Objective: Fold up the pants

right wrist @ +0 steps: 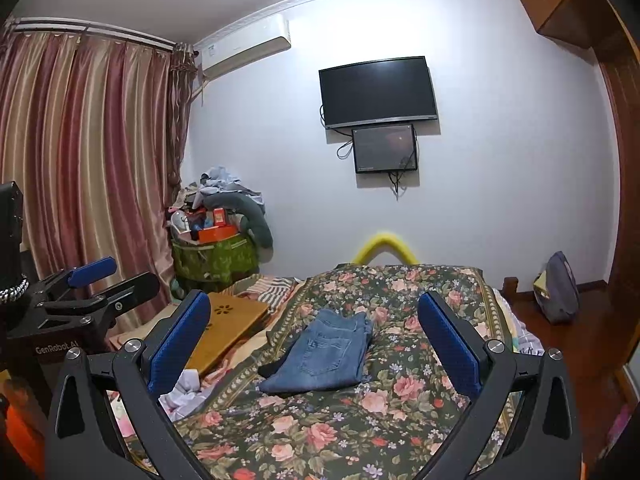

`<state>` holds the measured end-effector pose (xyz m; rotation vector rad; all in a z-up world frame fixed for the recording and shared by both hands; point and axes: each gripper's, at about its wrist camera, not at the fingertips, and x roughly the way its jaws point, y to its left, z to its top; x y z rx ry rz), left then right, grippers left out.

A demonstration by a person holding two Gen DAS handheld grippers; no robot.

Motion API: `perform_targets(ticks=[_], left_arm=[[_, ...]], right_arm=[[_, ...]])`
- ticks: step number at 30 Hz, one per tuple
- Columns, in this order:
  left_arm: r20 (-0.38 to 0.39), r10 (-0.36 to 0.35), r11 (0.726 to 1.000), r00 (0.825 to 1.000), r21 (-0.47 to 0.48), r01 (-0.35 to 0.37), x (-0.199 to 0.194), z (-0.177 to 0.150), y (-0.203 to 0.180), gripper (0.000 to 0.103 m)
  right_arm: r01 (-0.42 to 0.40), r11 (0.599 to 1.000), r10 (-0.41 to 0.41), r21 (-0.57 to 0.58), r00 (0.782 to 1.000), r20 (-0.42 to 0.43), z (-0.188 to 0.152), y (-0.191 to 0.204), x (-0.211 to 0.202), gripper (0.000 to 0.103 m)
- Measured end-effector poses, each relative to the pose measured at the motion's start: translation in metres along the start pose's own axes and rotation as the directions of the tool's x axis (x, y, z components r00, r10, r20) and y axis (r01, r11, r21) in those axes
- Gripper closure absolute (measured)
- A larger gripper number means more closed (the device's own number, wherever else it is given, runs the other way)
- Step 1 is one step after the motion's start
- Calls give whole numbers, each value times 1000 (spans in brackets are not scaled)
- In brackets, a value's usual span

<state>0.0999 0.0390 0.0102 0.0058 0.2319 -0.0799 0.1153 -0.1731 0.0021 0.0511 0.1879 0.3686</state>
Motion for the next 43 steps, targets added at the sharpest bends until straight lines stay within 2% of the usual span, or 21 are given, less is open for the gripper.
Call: perform_targets(ticks=[21, 43], left_arm=[[-6, -8, 1000, 1000, -3, 8, 2, 0, 0, 0], [-39, -50, 999, 998, -14, 50, 10, -3, 2, 0]], right_arm=[[18, 1000, -18, 6, 1000, -10, -3, 4, 3, 0], [28, 1000, -28, 6, 1000, 1, -2, 11, 3, 0]])
